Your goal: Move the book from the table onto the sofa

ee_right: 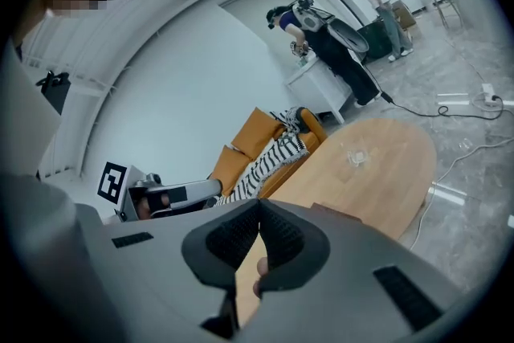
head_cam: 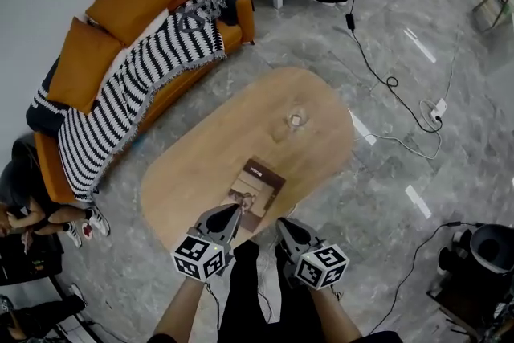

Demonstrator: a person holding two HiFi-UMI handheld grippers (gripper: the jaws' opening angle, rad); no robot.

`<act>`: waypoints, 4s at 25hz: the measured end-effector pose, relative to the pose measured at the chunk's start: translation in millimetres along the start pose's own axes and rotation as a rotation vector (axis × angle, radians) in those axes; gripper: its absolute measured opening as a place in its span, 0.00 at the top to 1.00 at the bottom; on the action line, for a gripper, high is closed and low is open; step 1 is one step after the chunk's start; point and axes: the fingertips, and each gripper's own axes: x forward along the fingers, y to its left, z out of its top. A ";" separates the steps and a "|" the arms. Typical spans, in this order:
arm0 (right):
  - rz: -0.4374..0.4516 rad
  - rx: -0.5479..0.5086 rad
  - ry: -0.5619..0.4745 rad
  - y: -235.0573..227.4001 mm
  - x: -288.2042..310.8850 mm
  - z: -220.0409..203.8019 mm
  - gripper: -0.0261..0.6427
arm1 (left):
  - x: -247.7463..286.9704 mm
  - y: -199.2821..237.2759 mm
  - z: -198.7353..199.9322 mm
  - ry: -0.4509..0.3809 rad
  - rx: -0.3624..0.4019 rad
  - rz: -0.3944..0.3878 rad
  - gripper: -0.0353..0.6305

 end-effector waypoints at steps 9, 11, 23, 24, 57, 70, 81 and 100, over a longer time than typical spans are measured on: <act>-0.084 0.065 -0.028 -34.6 40.6 -28.6 0.93 | 26.1 42.3 -43.5 0.078 -0.007 -0.062 0.92; -0.103 0.074 -0.027 -40.7 47.2 -35.5 0.93 | 29.0 53.3 -51.4 0.089 -0.011 -0.069 0.92; -0.181 0.169 0.024 -109.6 92.8 -91.7 0.92 | 84.7 126.3 -123.1 0.224 0.009 -0.129 0.92; -0.182 0.182 0.032 -116.2 97.1 -98.2 0.92 | 90.5 130.8 -132.7 0.248 0.013 -0.138 0.92; -0.262 0.450 0.153 -197.3 160.7 -182.3 0.72 | 166.7 191.7 -227.5 0.681 -0.057 -0.379 0.65; -0.212 0.472 0.105 -200.5 165.2 -180.5 0.72 | 170.5 191.4 -229.3 0.693 -0.051 -0.402 0.65; -0.183 0.481 0.118 -200.2 165.6 -181.4 0.73 | 169.3 189.9 -230.2 0.674 -0.062 -0.388 0.67; -0.181 0.482 0.120 -183.9 143.9 -152.1 0.76 | 155.9 168.4 -196.3 0.629 -0.077 -0.366 0.71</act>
